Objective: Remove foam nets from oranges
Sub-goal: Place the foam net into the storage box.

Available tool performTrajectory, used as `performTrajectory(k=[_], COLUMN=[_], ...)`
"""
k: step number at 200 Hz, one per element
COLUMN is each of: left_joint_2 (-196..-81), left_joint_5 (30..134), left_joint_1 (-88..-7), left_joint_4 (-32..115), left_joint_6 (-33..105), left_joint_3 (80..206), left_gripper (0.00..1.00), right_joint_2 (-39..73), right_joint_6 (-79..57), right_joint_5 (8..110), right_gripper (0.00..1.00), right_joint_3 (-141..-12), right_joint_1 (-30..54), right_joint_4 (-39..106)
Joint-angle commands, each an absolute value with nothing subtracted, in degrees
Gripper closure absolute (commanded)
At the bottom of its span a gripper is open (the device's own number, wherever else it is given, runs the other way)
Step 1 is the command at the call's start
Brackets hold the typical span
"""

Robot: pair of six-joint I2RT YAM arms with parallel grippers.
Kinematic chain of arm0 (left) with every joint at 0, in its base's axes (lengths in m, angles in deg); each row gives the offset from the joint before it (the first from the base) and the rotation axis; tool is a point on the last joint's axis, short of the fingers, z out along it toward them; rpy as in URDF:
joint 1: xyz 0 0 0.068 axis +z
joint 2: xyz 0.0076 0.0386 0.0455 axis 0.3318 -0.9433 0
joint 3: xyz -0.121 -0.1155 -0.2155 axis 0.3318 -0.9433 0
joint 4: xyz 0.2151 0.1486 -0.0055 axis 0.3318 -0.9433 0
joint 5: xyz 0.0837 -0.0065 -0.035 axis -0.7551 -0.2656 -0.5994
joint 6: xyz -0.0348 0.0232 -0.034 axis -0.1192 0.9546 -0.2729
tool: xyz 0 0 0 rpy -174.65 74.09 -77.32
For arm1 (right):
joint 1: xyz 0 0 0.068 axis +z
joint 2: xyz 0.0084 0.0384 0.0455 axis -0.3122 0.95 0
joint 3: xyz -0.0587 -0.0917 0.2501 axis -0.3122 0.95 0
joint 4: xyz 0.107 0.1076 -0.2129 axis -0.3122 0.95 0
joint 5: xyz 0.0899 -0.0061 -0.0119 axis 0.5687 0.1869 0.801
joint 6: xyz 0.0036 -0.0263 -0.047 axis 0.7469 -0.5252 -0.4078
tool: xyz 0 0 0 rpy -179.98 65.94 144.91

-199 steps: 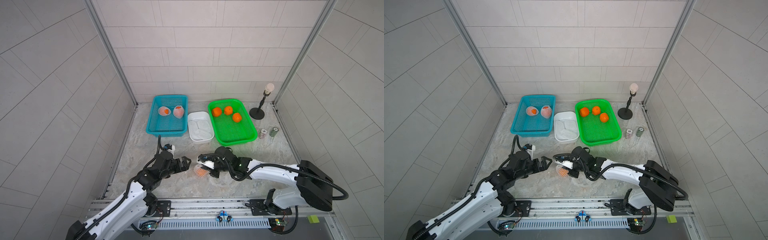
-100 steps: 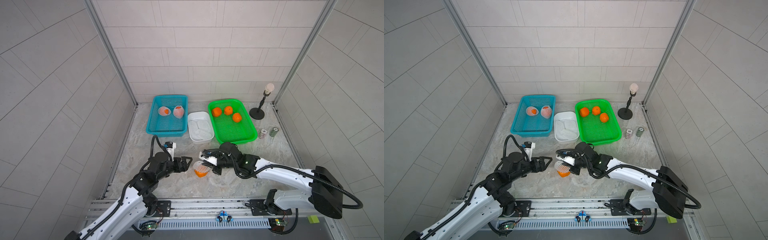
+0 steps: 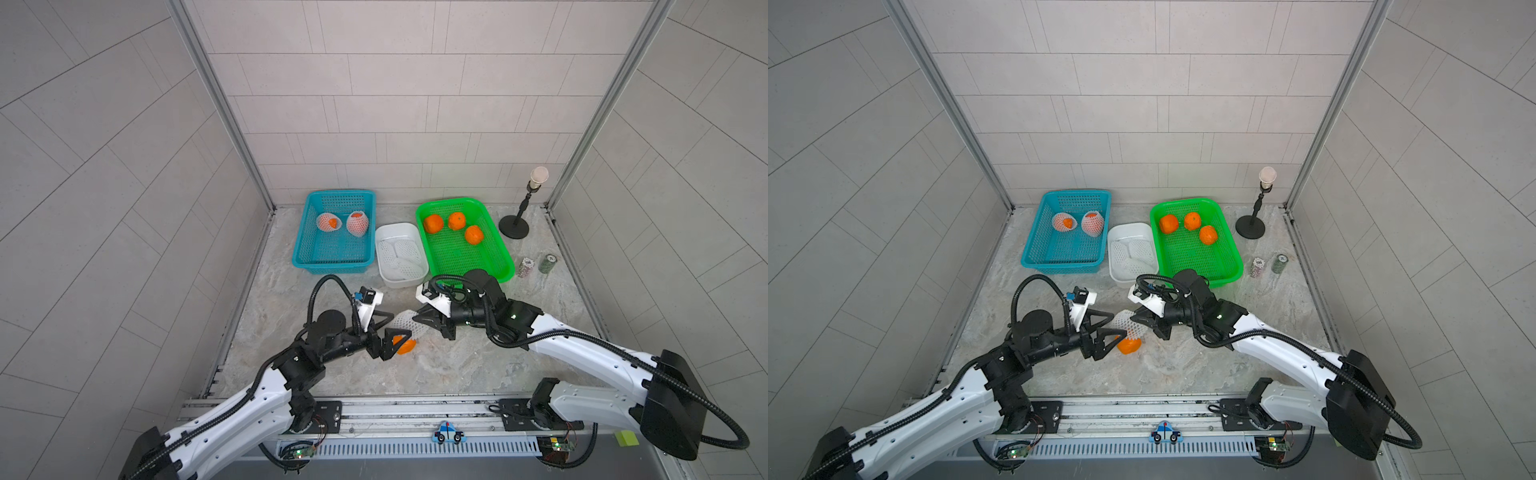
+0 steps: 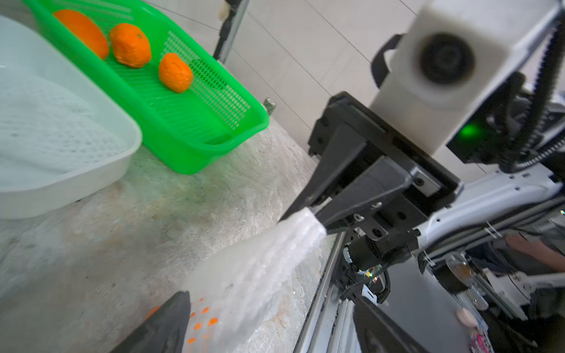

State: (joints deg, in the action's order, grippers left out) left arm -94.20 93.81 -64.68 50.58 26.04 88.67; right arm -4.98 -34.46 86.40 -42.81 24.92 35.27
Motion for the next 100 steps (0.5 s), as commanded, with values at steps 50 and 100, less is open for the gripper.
performTrajectory(k=[50, 100], left_joint_2=[-103.4, -105.9], left_joint_5=[92.9, 95.2], left_joint_1=[-65.2, -65.3], left_joint_4=[57.1, 55.4], left_joint_6=[30.9, 28.4], left_joint_3=[89.9, 91.5], left_gripper=[0.25, 0.59], right_joint_2=[-6.8, -7.5], right_joint_6=[-35.1, -34.9], right_joint_5=[90.8, 88.8], right_gripper=[0.88, 0.84], right_joint_3=[-42.6, -42.6], right_joint_1=[23.7, 23.4], right_joint_4=[36.1, 36.1])
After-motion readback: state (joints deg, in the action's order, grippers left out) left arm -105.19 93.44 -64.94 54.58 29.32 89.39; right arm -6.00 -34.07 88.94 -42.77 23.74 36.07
